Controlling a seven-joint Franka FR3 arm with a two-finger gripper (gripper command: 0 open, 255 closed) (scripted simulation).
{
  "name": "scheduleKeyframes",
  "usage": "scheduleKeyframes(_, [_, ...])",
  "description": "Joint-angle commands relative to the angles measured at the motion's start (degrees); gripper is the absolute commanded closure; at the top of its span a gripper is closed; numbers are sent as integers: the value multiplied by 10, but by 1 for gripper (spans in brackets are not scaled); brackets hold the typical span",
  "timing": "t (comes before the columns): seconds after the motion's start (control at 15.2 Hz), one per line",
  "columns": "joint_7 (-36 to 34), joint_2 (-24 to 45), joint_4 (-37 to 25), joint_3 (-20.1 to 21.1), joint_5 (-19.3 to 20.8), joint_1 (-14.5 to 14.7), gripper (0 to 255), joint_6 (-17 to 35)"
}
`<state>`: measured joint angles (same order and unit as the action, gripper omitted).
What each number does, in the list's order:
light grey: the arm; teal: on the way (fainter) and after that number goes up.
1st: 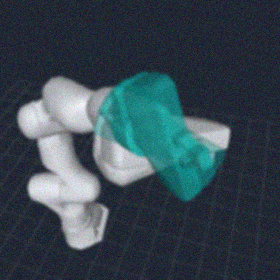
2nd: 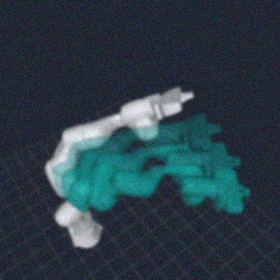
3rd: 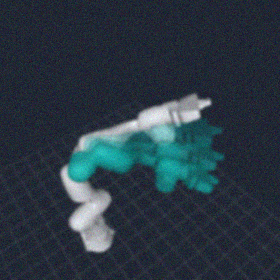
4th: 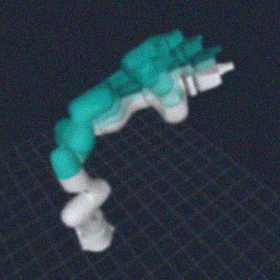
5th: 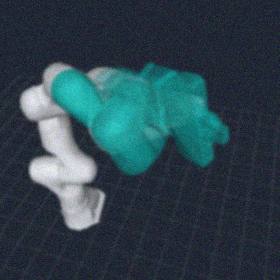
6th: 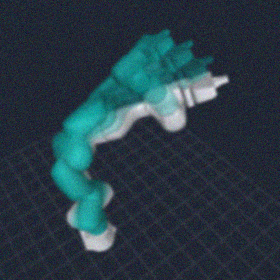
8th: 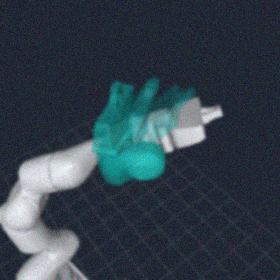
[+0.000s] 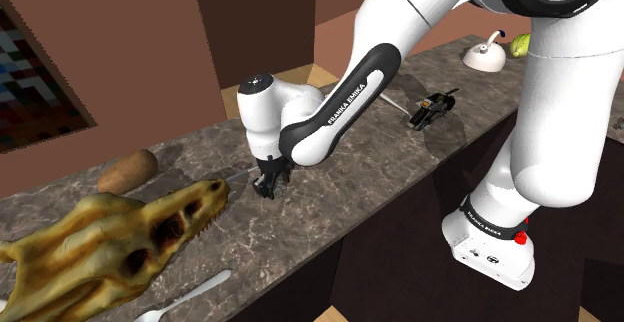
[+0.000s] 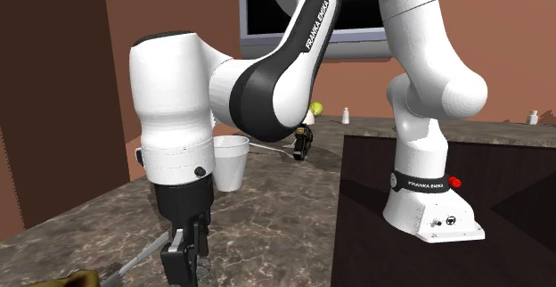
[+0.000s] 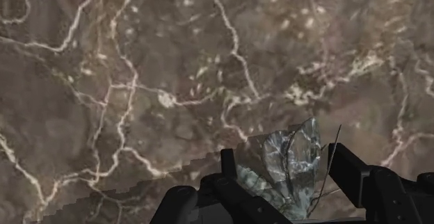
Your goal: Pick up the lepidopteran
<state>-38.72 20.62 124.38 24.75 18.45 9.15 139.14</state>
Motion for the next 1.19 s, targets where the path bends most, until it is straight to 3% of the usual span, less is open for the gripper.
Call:
scheduleKeyframes(0.0, [-1,1,0,0,1,0,255,1])
scheduleKeyframes(0.46, [0,0,0,0,0,0,255,0])
scheduleKeyframes(1.12, [35,-61,-6,23,-47,-17,255,-60])
